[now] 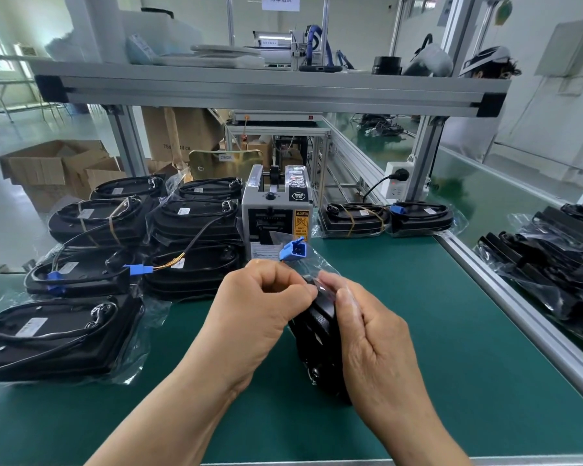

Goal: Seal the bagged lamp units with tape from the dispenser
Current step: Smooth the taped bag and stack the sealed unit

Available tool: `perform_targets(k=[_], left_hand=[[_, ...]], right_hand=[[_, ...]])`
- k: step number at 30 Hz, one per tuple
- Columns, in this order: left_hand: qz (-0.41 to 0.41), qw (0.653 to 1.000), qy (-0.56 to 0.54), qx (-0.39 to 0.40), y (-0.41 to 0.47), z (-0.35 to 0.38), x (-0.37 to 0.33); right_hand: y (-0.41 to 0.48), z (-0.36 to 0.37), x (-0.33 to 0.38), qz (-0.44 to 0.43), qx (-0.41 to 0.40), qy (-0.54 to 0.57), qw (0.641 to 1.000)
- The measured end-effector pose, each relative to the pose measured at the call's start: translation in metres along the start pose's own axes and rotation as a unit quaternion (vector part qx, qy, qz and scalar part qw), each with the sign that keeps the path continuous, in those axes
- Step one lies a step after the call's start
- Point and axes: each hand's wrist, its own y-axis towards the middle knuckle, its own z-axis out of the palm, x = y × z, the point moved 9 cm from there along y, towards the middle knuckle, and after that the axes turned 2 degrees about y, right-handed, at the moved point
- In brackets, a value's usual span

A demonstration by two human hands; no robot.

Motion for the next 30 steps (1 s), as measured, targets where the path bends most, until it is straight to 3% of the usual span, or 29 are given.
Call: perform_targets(k=[11,18,30], left_hand=[[0.010,0.999,0.029,-0.036,-0.003,-0.003,-0.001],[-0.036,0.998,-0.024,-0.047,-0.003,-0.002,0.013],[-0.032,0.996,-0.067,-0.041,-0.007,0.004,0.015]], right_hand=[[-0.001,-0.002,-0.001,-0.007,-0.012,-0.033,0.999],[-0.001,0.000,-0.003,-0.007,-0.006,-0.035,0.999],[-0.003,0.001,0.003,-0.022,-0.007,-0.021,1.000]])
